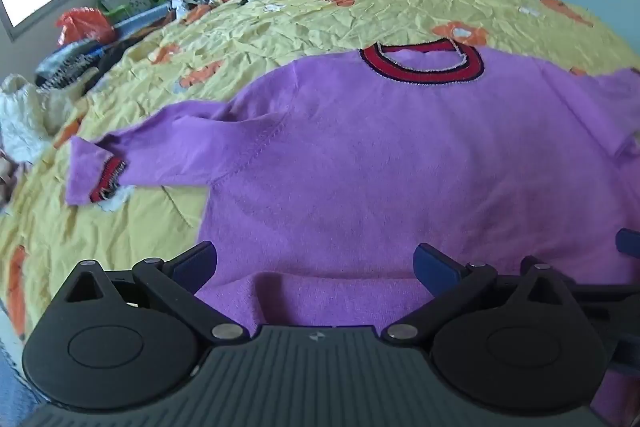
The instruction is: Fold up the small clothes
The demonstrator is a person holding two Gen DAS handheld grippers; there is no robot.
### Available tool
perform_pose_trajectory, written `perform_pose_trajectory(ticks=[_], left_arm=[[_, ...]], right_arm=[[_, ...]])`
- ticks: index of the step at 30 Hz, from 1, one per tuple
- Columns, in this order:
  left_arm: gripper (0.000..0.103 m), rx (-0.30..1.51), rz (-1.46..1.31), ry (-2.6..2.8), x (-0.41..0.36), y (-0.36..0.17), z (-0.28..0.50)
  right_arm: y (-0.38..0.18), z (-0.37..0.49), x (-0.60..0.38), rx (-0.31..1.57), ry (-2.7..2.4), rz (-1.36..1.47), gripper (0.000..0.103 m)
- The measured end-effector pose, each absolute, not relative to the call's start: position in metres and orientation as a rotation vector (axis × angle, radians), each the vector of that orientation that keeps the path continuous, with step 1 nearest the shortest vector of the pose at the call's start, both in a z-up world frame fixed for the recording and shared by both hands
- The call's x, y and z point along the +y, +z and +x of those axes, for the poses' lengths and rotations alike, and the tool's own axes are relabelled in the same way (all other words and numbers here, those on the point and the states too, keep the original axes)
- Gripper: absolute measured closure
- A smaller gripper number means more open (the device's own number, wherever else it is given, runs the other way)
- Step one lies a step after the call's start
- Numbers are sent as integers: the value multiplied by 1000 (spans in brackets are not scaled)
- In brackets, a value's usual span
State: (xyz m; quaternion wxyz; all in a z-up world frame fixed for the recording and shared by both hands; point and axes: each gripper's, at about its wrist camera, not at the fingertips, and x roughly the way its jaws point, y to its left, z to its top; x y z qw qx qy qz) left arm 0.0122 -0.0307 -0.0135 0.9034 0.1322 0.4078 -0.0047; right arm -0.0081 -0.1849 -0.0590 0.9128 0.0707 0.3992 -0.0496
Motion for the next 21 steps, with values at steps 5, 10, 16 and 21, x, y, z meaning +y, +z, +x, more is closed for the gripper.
perform_pose_trajectory(ticks=[5, 10, 16, 21], left_arm=[[0, 875, 314, 31, -46, -14, 8], [0, 927, 280, 68, -56, -14, -4], [0, 941, 281, 133, -66, -7, -22], [0, 964, 245, 146, -66, -8, -25]], right_arm=[[-54, -11, -191, 779, -122, 89, 0], [-52, -15, -211, 768, -94, 142, 0], [-54, -15, -222, 825, -1, 203, 0], [-54, -15, -218, 807, -12, 131, 0]])
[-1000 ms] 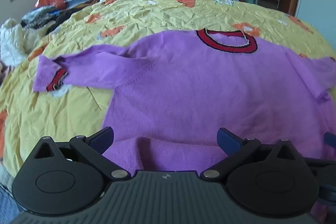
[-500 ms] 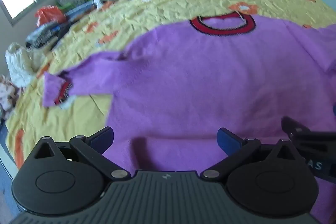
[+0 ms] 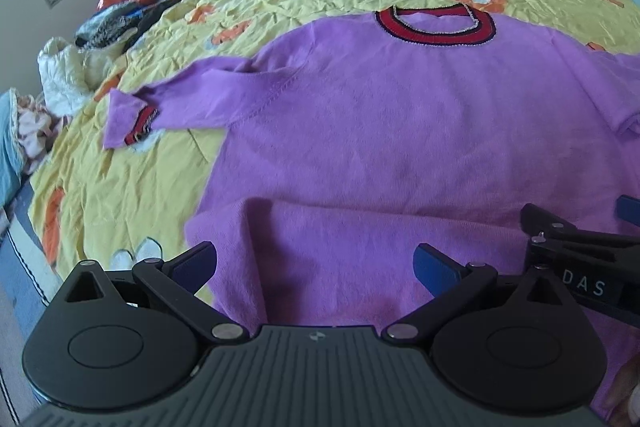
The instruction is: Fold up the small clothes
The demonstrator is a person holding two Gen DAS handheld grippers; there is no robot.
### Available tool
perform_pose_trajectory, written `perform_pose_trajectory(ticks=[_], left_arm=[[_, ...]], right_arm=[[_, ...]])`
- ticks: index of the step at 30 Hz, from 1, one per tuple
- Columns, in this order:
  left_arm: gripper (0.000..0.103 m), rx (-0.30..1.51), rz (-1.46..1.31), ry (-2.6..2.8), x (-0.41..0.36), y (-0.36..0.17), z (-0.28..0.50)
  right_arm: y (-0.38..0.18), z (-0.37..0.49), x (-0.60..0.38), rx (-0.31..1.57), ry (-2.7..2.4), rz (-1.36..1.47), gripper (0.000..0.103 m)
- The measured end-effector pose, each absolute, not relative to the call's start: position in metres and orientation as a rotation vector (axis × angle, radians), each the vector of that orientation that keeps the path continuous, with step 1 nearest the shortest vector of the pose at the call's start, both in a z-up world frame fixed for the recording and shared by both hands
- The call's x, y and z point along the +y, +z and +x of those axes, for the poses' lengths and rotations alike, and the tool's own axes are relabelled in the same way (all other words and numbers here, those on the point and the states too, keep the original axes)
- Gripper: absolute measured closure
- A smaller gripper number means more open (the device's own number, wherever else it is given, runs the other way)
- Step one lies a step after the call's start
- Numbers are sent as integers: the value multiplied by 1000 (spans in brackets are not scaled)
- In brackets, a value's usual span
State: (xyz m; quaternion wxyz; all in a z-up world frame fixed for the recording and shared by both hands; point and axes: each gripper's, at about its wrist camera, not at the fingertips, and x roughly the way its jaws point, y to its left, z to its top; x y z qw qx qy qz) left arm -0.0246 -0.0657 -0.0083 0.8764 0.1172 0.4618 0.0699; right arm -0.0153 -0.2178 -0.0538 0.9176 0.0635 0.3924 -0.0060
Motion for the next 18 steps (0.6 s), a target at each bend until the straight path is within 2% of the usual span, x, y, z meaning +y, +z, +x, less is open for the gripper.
perform_pose_trajectory(ticks=[18], left_arm=[[0, 955, 227, 41, -50, -26, 12]], right_arm=[[-52, 0, -203, 739, -88, 51, 0]])
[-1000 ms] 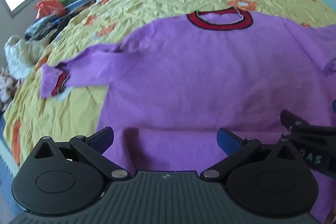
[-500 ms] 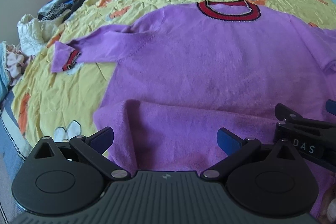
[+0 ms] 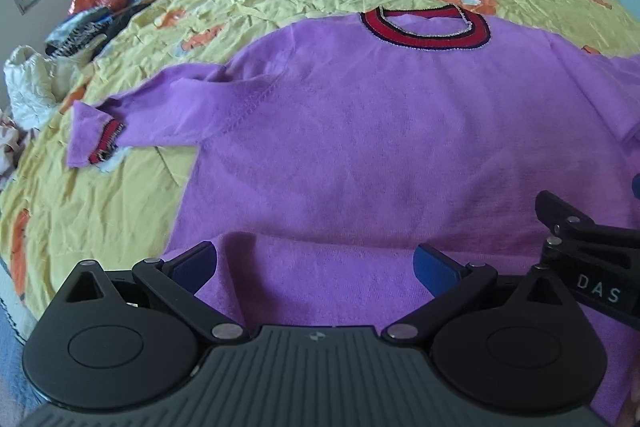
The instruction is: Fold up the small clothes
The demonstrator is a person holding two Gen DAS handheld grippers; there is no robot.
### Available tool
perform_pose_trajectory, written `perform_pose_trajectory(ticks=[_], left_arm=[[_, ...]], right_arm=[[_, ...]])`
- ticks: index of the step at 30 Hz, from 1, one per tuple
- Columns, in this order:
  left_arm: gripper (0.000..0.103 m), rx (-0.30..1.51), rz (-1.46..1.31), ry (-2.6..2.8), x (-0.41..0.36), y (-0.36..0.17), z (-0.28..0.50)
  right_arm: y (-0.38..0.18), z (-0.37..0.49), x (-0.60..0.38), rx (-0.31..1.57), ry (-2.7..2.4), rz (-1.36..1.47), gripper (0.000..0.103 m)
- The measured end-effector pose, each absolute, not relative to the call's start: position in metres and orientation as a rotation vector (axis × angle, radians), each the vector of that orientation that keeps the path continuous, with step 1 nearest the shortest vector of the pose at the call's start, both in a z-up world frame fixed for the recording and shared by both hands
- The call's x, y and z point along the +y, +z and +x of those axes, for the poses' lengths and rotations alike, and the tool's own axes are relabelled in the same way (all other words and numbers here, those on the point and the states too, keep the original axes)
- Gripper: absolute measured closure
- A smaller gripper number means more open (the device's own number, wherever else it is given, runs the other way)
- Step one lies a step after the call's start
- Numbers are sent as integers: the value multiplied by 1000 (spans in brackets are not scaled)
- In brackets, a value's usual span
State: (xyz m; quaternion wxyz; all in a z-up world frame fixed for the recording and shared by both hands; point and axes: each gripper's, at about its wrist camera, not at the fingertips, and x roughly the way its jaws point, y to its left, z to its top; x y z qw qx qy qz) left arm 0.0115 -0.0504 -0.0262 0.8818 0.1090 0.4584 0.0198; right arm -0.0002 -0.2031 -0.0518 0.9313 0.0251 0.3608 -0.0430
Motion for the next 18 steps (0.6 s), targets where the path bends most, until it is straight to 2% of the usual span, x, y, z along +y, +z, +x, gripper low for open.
perform_pose_trajectory(ticks=[18], left_arm=[[0, 966, 206, -16, -40, -39, 23]], right_arm=[[-53, -4, -199, 742, -98, 10, 0]])
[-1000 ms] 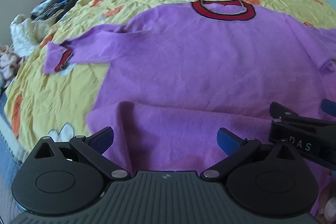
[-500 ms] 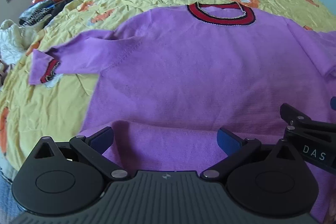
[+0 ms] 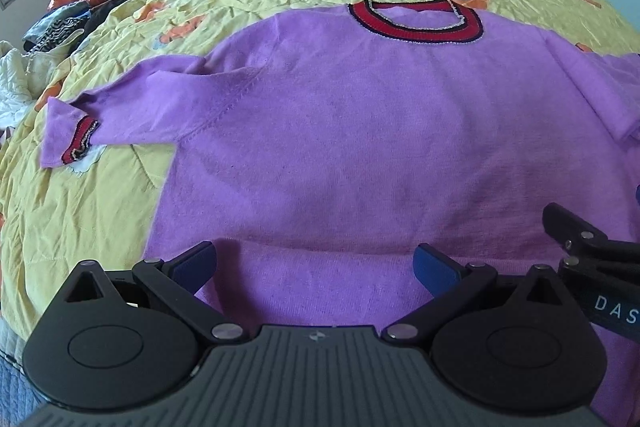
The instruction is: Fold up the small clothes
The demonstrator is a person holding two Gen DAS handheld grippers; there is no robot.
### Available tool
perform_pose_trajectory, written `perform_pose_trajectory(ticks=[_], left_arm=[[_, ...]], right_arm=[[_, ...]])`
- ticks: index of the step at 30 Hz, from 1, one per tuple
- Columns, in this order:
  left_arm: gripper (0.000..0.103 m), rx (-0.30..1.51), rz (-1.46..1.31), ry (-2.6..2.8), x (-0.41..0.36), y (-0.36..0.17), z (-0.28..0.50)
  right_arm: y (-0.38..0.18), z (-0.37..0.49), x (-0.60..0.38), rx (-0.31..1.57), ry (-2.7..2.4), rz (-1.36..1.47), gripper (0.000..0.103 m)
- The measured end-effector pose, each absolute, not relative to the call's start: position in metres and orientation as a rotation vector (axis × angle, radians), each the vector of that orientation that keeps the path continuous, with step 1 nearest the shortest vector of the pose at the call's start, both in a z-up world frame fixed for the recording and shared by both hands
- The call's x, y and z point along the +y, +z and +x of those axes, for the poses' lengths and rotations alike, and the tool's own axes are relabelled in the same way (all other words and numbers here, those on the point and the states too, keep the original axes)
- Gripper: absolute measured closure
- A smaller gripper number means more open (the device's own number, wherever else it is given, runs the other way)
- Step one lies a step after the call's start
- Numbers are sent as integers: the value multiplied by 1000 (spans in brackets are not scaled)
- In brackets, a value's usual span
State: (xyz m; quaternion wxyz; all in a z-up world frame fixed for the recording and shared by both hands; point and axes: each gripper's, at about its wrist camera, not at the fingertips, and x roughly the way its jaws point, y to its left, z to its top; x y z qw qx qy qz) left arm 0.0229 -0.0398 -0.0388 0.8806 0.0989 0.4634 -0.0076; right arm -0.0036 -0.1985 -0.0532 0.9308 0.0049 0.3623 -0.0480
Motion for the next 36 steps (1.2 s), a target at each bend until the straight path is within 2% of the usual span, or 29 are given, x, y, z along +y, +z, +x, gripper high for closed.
perform_pose_trajectory(ticks=[24, 28, 32, 36], left_arm=[[0, 1000, 225, -3, -62, -36, 33], [0, 994, 93, -78, -49, -36, 35], [0, 1001, -104, -187, -31, -42, 37], [0, 998, -327, -306, -11, -50, 36]], right_arm=[[-46, 3, -233, 647, -51, 18, 0], [-41, 24, -285, 632, -87, 44, 0], [-44, 57, -376, 639, -280, 14, 0], [-51, 82, -491, 627, -342, 233, 0]])
